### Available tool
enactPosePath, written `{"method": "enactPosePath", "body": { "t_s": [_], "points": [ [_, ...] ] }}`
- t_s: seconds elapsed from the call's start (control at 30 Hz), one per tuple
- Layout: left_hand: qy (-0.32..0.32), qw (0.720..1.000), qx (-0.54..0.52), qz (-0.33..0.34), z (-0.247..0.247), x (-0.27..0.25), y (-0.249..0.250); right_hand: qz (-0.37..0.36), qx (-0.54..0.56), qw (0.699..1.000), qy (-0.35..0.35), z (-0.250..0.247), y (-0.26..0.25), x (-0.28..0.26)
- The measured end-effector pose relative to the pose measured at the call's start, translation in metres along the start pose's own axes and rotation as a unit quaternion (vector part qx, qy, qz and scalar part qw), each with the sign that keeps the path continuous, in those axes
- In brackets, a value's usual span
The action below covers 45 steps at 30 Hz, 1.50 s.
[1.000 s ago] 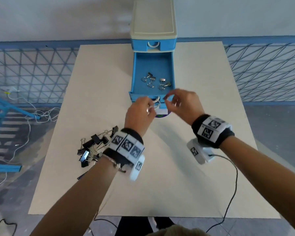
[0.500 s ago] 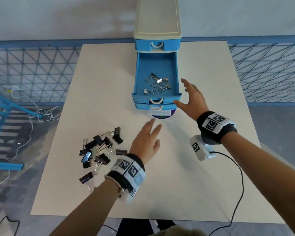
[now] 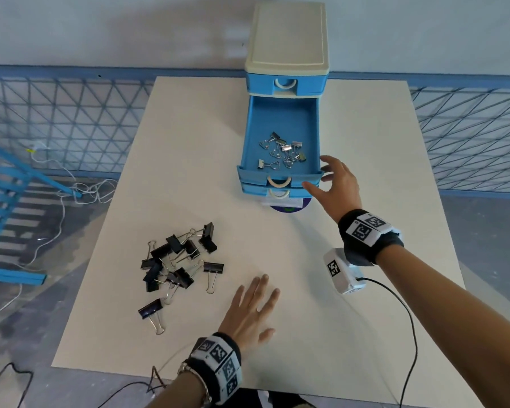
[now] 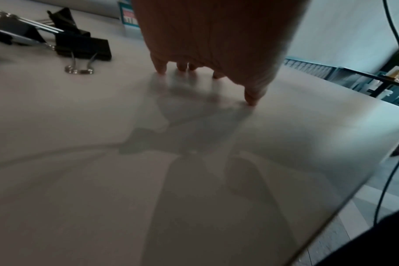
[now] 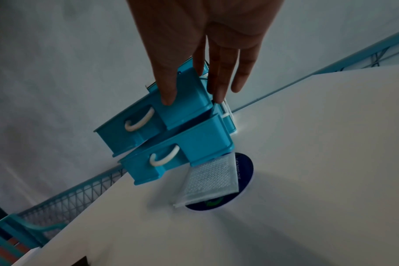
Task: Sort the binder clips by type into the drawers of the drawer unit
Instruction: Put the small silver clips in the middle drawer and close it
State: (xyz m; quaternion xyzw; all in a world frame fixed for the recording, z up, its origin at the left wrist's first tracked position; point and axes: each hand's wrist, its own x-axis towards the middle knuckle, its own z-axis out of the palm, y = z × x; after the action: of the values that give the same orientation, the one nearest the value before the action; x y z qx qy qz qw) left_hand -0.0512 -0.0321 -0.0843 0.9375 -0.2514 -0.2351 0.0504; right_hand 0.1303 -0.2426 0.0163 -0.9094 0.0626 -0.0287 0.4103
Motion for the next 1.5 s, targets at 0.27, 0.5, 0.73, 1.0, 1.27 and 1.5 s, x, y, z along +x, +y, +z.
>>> {"method": "enactPosePath", "body": {
  "t_s": [0.27, 0.5, 0.73, 1.0, 1.27, 1.5],
  "points": [
    [0.015, 0.999, 0.030, 0.021, 0.018, -0.007, -0.005, -0.006, 0.044, 0.999, 0.022, -0.004, -0.004, 0.012],
    [0.032, 0.999, 0.027, 0.010, 0.024, -0.008, -0.005, 0.002, 0.059, 0.998, 0.013, -0.001, -0.012, 0.032],
    [0.058, 0.998, 0.029, 0.019, 0.030, -0.006, -0.007, 0.003, -0.003, 1.000, 0.006, -0.021, 0.000, 0.058],
    [0.060, 0.997, 0.045, 0.020, 0.031, -0.006, -0.007, 0.018, 0.019, 0.999, 0.045, -0.002, -0.003, 0.060],
    [0.050, 0.997, 0.045, 0.041, 0.033, -0.001, -0.011, 0.036, -0.053, 0.997, 0.036, -0.010, -0.012, 0.093],
    [0.051, 0.996, 0.053, 0.049, 0.036, 0.001, -0.013, 0.057, -0.092, 0.994, 0.014, -0.013, -0.016, 0.123]
  ]
}}
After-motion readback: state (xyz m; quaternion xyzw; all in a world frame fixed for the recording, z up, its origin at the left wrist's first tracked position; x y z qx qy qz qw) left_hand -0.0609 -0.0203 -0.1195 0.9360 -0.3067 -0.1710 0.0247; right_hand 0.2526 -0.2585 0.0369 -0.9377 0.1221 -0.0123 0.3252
